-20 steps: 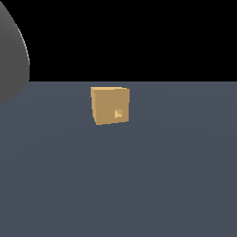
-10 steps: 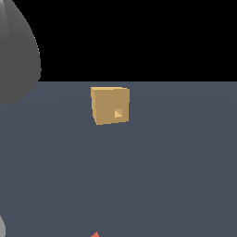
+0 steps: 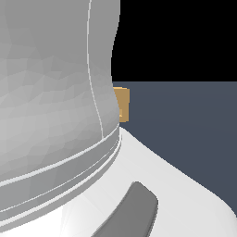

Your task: Insert the peg into the horizontal hole in a box.

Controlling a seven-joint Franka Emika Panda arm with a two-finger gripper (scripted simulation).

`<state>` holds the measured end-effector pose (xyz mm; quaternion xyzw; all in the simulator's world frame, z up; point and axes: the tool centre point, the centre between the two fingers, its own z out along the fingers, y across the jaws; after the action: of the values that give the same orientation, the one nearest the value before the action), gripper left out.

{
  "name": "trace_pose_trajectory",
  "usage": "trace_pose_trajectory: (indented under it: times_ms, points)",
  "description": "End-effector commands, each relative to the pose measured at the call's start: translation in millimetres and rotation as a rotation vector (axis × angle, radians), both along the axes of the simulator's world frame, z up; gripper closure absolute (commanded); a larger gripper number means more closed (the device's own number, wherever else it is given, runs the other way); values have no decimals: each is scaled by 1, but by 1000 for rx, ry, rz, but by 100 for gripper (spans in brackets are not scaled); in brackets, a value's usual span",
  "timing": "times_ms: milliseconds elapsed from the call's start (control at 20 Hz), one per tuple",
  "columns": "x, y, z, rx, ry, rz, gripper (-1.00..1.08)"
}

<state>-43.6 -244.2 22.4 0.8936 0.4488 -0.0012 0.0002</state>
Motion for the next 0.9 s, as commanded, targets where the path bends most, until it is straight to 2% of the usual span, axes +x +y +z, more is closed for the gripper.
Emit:
trace_pose_trajectory:
  times_ms: [0, 200, 400, 600, 850]
  points:
    - [27, 32, 4, 0, -2, 105, 108]
    - [63, 89, 8, -1, -2, 278, 108]
    - [87, 148, 12, 0, -2, 442, 108]
    - [100, 208, 16, 0, -2, 599, 108]
    - [103, 281, 21, 1, -2, 787, 108]
